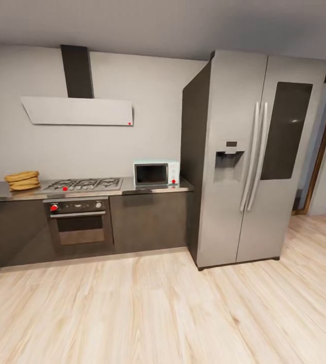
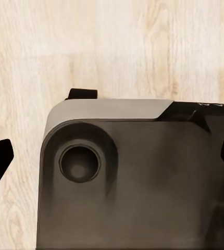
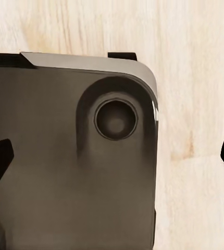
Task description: In the kitchen, take the popcorn bag from the countertop, put it into the microwave, and heat it until the popcorn is cooked so the cooked popcorn ends up inside the bag.
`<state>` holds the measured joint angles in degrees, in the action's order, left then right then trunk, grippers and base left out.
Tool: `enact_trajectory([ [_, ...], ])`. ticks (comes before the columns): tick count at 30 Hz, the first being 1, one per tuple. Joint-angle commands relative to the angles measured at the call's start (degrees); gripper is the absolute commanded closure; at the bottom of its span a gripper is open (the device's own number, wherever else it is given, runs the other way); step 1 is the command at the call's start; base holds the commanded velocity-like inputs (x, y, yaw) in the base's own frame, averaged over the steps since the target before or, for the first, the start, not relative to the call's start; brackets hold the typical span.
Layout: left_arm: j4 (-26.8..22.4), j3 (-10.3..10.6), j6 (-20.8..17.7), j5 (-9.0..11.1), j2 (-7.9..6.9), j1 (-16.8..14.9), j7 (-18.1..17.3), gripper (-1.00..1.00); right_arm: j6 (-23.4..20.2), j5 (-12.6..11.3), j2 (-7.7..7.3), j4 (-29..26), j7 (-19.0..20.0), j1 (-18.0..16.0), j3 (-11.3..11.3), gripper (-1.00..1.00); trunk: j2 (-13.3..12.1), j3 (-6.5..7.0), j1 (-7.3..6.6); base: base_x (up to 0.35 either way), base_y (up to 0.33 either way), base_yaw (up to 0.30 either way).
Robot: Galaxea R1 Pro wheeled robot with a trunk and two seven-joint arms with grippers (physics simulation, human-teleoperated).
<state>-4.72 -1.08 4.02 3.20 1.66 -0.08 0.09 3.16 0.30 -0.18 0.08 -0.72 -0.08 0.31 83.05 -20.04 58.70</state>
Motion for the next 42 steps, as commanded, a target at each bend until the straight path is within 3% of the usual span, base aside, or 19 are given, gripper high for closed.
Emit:
enact_trajectory([
  [1, 0.0, -0.1, 0.1, 0.4, 0.01, 0.0, 0.0, -1.0, 0.2, 0.0, 0.0, 0.0, -0.1, 0.0, 0.0, -1.0, 0.0, -0.05, 0.03, 0.292, 0.0, 0.0],
  [42, 0.1, -0.1, -0.4, 0.8, 0.01, 0.0, 0.3, -1.0, 0.2, 0.4, 0.01, 0.0, 0.0, 0.0, 0.2, -1.0, 0.0, -0.05, 0.03, 0.321, 0.0, 0.0],
])
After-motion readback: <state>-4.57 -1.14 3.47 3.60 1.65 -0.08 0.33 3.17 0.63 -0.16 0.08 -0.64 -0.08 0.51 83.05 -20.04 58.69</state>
